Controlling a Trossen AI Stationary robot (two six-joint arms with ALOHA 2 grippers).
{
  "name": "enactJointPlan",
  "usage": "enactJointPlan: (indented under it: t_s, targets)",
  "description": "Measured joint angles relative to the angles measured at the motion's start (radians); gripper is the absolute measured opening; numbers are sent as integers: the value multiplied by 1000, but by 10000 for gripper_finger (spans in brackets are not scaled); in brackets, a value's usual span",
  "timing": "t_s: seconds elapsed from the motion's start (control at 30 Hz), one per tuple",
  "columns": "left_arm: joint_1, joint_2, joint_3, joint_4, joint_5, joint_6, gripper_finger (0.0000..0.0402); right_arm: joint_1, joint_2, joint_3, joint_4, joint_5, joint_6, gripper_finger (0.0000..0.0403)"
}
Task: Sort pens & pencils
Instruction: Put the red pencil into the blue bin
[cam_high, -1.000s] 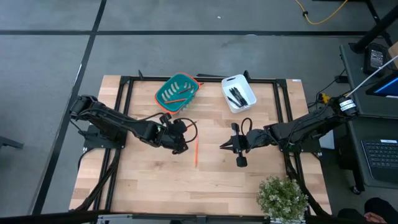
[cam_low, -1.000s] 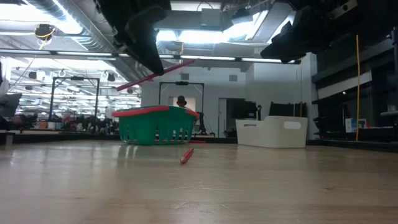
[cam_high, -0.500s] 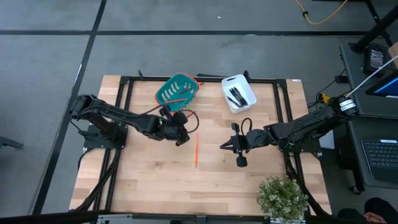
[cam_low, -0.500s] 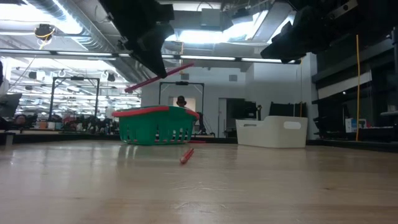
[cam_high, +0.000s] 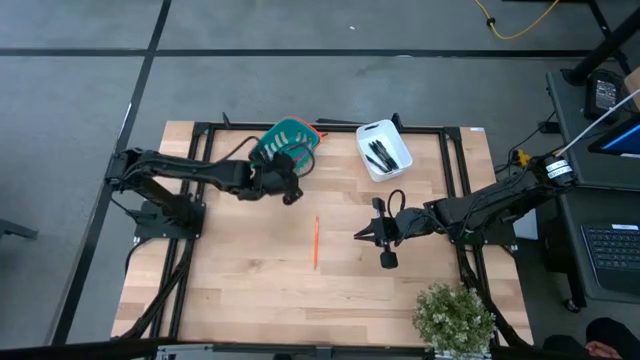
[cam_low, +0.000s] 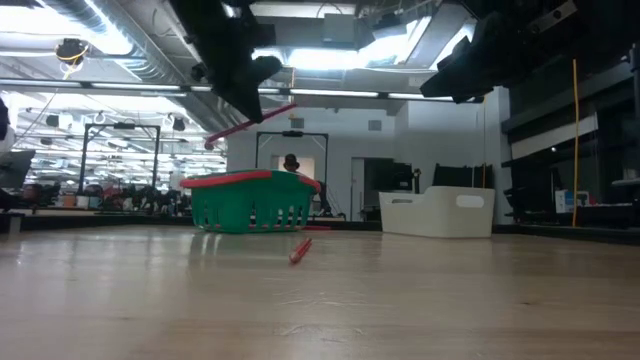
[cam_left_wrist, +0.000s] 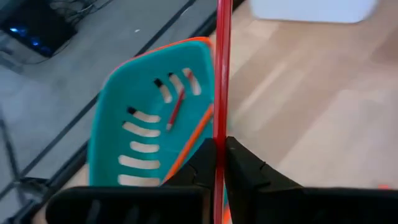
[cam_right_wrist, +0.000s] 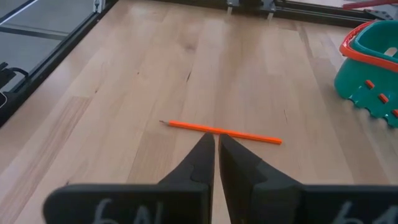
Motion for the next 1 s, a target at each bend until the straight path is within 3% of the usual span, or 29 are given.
enactJointPlan:
  t_s: [0.67, 1.0]
  targets:
    - [213, 1, 0, 51, 23, 168, 13, 0, 0, 0, -16, 0, 0, 26]
    - [378, 2, 0, 118, 362, 303, 13, 0, 0, 0, -23, 0, 0, 26]
